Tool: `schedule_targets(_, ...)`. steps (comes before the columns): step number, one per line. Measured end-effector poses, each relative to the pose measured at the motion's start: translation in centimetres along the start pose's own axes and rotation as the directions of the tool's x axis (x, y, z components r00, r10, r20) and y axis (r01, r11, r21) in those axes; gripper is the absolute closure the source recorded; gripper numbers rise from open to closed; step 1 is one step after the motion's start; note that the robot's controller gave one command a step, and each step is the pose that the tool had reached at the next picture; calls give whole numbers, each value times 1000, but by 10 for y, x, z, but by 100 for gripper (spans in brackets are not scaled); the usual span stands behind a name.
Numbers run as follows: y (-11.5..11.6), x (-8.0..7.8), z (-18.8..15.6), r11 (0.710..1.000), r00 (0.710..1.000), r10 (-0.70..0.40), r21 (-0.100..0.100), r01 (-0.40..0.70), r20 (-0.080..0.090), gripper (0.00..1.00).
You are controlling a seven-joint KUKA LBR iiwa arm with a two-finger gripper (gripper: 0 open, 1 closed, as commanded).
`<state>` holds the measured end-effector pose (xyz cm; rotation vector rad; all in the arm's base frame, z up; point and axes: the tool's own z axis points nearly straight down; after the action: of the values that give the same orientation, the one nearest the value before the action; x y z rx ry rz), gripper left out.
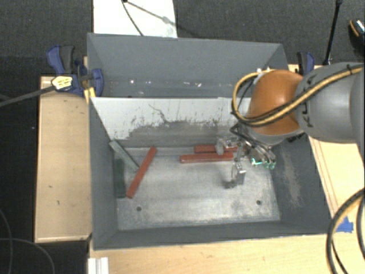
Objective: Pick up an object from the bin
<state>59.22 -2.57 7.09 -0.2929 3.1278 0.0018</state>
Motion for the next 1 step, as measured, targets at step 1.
schedule_targets(1, 0, -2, -2, 1000, 1000, 1, 1, -1, 5, 100)
